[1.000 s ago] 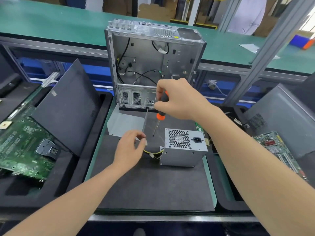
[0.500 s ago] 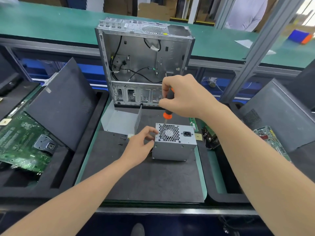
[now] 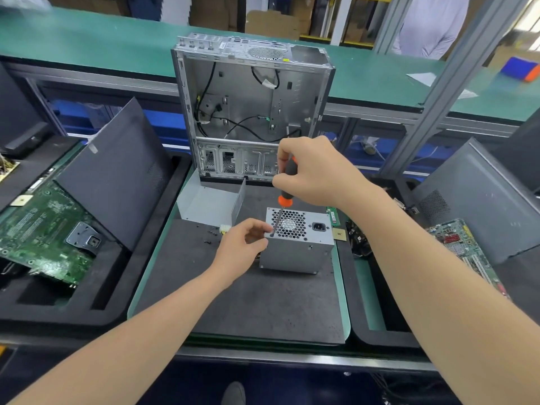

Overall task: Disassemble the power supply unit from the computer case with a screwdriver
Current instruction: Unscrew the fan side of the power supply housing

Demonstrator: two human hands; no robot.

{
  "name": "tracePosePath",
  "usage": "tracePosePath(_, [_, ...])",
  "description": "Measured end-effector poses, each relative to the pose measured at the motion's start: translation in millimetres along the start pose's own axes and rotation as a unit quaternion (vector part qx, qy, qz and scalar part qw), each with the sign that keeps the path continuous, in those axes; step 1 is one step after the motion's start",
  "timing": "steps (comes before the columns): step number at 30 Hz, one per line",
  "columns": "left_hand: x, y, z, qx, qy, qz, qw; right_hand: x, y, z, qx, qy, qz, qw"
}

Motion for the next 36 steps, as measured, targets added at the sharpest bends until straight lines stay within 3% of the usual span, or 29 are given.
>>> tracePosePath(21, [-4.7, -4.9, 3.4, 0.004, -0.033, -0.003, 0.999, 4.0, -1.1, 4.7, 0.006, 0.012, -0.019, 1.0])
tracePosePath(25, [-4.0, -4.8, 3.9, -0.001, -0.041, -0.003, 0.999, -12.2, -2.0, 9.3, -0.052, 0.008, -0.084, 0.995])
tracePosePath(29, [9.0, -5.6, 2.6, 0.02, -0.102, 0.042, 0.994, -13.3, -7.3, 9.5, -0.097, -0.001, -0.075, 0.992])
tracePosePath(33, [19.6, -13.0, 3.7, 0.037, -0.169, 0.072, 0.982, -6.9, -14.1, 2.9, -0.016, 0.198, 0.025, 0.98])
tracePosePath(36, [26.1, -17.7, -0.9, 0.026, -0.165, 0.092, 0.982, -8.5, -20.4, 4.3, -0.027, 0.216, 0.057, 0.974])
Point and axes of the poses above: each hand's wrist, its own y-axis away from the middle knuckle, its own z-axis out of the palm, x = y × z, the point moved 8 cm from there along -y, towards the middle knuckle, and after that the axes turned 4 degrees about -x, right-handed, at the moved point
